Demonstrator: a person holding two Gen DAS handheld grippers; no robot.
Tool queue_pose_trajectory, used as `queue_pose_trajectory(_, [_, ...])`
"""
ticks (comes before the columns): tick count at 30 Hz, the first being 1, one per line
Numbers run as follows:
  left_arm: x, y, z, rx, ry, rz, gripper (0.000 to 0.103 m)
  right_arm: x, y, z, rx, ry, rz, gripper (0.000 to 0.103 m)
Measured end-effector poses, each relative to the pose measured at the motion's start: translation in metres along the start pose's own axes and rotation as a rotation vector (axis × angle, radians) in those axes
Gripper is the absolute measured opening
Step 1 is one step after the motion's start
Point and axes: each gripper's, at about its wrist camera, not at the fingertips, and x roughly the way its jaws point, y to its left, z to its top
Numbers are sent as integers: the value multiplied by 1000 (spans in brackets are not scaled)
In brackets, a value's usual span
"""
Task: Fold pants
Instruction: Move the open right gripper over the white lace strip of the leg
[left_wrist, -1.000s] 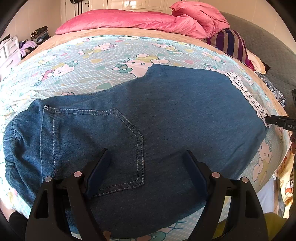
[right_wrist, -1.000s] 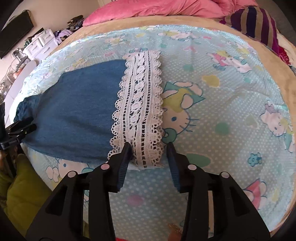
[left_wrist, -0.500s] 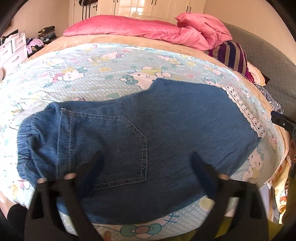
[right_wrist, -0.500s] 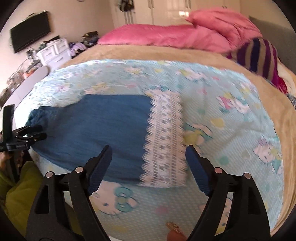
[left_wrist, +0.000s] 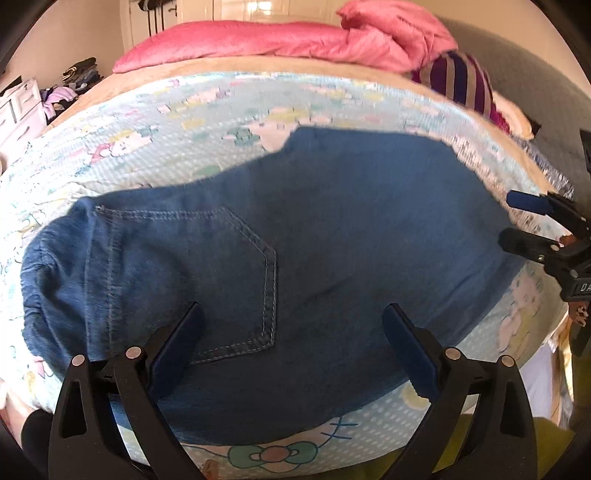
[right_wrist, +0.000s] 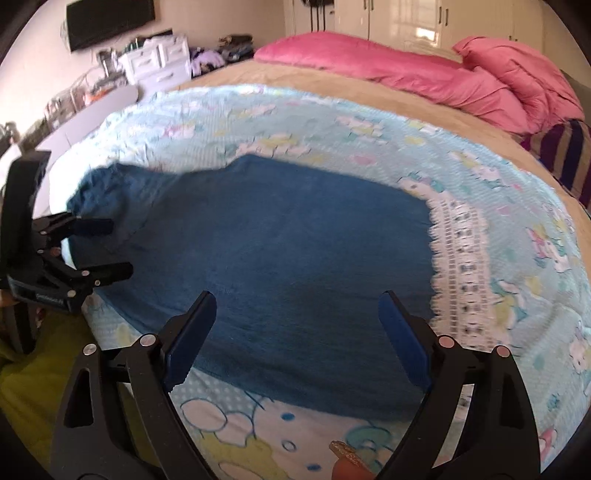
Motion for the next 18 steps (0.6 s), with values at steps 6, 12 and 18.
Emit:
queue_pose_trajectory(6, [5, -2, -1, 16, 15, 5, 98, 27, -8, -14, 68, 78, 7, 87])
queue_pose_trajectory(12, [2, -4, -1, 11, 6, 0, 98, 15, -11, -12, 87, 49, 26, 87])
queue_pose_trajectory(18, [-14, -4, 3, -1, -30, -13, 98, -14, -23, -12, 116, -11, 9, 87])
